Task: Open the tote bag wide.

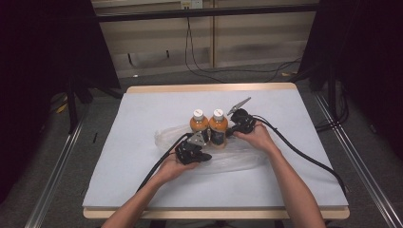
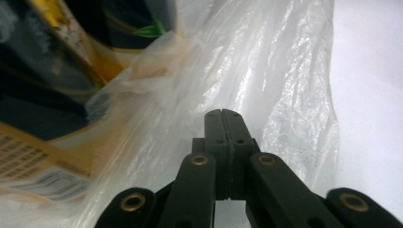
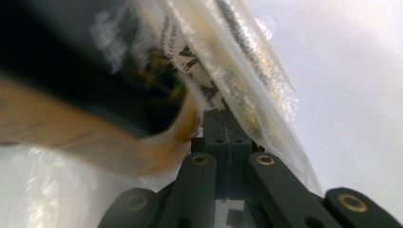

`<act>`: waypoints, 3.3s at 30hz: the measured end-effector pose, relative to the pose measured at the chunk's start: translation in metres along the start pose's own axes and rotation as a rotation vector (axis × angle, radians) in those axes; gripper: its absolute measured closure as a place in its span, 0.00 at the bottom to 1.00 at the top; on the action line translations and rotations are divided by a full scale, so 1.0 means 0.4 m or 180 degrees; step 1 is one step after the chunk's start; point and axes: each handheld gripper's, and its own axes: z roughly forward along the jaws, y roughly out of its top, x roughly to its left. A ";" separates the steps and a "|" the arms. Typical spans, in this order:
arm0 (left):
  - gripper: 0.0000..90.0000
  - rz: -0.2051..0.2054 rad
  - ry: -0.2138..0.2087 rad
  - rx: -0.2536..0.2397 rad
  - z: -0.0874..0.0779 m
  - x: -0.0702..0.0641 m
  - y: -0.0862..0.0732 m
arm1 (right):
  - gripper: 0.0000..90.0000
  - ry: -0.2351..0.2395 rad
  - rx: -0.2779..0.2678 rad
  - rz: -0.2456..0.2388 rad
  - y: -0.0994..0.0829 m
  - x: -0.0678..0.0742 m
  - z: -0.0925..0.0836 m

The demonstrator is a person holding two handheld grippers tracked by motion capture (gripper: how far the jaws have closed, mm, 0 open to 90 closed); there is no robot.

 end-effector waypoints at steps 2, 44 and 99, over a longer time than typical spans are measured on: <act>1.00 0.0020 -0.0020 0.0005 -0.001 -0.002 -0.001 | 1.00 -0.0029 -0.0019 0.0033 0.004 -0.006 0.004; 1.00 0.0224 -0.0448 -0.0031 -0.042 -0.107 -0.054 | 1.00 -0.0660 -0.0460 0.0364 0.072 -0.069 0.077; 0.19 -0.0530 0.0658 -0.1012 -0.273 -0.057 -0.162 | 0.28 -0.0754 -0.1360 0.0203 -0.286 0.184 -0.351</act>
